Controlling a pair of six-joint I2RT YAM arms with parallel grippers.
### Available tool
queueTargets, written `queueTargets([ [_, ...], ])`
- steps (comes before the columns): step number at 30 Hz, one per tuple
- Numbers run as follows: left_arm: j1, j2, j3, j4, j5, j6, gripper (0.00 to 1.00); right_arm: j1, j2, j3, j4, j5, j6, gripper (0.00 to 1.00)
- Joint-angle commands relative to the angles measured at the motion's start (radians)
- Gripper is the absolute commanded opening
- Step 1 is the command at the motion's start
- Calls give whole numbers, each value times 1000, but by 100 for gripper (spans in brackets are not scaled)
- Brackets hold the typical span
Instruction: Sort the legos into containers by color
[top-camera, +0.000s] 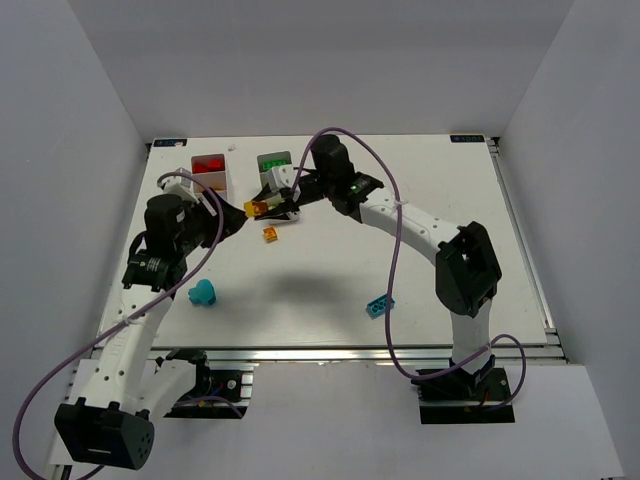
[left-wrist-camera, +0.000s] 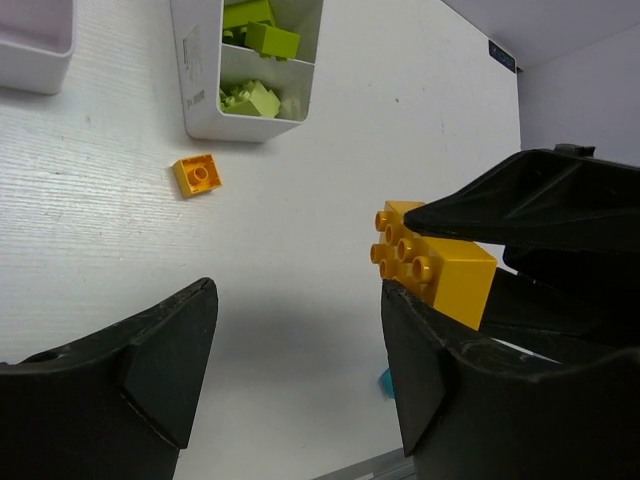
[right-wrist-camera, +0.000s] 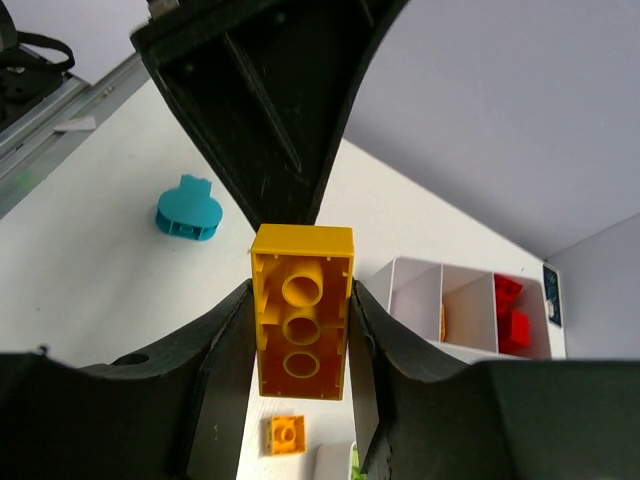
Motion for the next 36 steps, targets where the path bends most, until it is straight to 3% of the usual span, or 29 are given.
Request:
queueTargets([
  [1, -13, -54, 10, 151, 156, -60, 76, 12, -11, -33, -87, 63, -2, 0],
  [6, -15, -71, 10, 117, 136, -74, 75, -2, -14, -39, -41, 122, 41, 0],
  [14, -15, -74, -33, 200, 179, -143, 75, -4, -16, -31, -70, 123, 44, 0],
  [26, -15, -11, -33, 128, 136, -92, 70, -4, -71, -71, -30, 94, 75, 0],
  [36, -15, 33, -79, 232, 198, -121, 67, 9, -90, -77, -9, 71, 105, 0],
])
